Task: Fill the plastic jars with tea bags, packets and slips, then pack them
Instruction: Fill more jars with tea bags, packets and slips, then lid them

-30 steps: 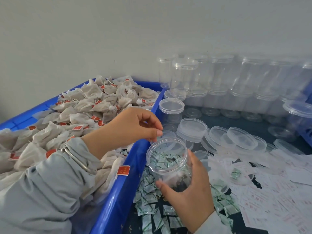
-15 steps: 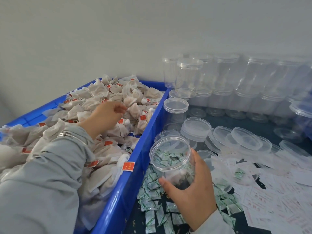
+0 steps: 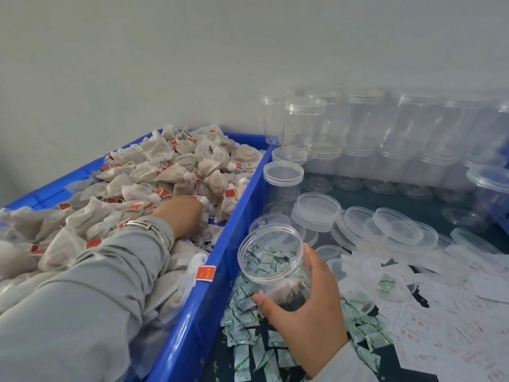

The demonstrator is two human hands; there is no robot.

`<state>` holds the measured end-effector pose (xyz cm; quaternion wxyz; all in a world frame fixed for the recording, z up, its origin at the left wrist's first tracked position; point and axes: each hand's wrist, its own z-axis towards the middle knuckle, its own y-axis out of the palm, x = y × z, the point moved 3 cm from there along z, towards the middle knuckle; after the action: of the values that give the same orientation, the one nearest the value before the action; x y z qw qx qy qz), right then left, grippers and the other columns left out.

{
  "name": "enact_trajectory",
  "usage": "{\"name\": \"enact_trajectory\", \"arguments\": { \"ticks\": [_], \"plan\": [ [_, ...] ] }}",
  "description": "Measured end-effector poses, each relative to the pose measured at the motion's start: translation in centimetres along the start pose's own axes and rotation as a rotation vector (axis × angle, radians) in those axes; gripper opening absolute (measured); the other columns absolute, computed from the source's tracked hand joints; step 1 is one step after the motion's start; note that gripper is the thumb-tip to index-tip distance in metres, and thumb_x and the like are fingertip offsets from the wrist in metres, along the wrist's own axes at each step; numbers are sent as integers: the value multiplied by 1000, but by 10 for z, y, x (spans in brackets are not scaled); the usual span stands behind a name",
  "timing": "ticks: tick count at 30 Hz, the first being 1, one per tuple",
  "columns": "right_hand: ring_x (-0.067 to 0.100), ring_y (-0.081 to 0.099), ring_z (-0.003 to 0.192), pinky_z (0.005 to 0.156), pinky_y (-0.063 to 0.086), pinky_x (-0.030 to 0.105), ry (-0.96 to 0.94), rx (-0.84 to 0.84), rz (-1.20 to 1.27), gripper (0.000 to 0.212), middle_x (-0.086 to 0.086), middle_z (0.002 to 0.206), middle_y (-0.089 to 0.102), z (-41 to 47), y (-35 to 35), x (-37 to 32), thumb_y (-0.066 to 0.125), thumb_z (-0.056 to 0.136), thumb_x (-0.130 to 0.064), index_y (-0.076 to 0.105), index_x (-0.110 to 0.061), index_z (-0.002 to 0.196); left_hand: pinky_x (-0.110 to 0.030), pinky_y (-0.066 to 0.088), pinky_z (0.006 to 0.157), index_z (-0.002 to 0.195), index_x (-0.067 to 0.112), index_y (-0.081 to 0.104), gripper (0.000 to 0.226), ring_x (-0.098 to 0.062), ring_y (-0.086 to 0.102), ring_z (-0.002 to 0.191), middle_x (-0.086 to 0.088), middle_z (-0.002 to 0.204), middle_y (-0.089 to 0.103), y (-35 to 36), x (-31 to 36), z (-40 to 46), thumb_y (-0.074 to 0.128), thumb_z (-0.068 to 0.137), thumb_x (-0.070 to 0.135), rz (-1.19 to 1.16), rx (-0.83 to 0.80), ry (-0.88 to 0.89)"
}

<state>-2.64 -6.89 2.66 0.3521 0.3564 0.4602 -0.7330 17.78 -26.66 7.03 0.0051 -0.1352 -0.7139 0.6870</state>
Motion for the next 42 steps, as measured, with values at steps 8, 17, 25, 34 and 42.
{"name": "enact_trajectory", "arguments": {
  "ticks": [8,17,25,34,42],
  "plan": [
    [-14,29,121,106,30,25,24,-9,31,90,-49,123,24,0,-1,1,65,45,-74,17,-65,120,-24,38,71,98,19,64,12,-19,57,88,-5,105,64,-16,-18,3,61,86,21,-414,211,-67],
    [-10,28,122,106,28,25,32,-21,44,89,-52,120,20,0,0,2,69,48,-70,15,-68,118,-27,53,56,86,17,57,11,-18,69,68,-3,83,70,-57,3,-24,62,88,26,-1535,142,16],
    [-18,27,122,105,29,22,13,-2,43,87,-52,121,21,-1,1,3,66,48,-71,16,-67,119,-17,54,57,72,24,73,18,-9,63,64,0,75,71,-86,51,-69,77,55,29,-1583,-130,403],
    [4,40,127,102,43,41,38,10,79,100,-23,132,42,1,6,9,73,50,-66,31,-45,138,-26,51,75,84,30,73,18,-10,64,80,2,91,72,-88,72,-90,71,72,17,-1315,-254,655],
    [9,48,122,95,49,39,60,-5,165,99,-20,132,46,0,9,13,79,49,-61,34,-44,137,-17,49,63,84,25,70,16,-3,62,71,2,88,73,-89,67,-86,77,71,20,-1338,-168,584]
  ]
}}
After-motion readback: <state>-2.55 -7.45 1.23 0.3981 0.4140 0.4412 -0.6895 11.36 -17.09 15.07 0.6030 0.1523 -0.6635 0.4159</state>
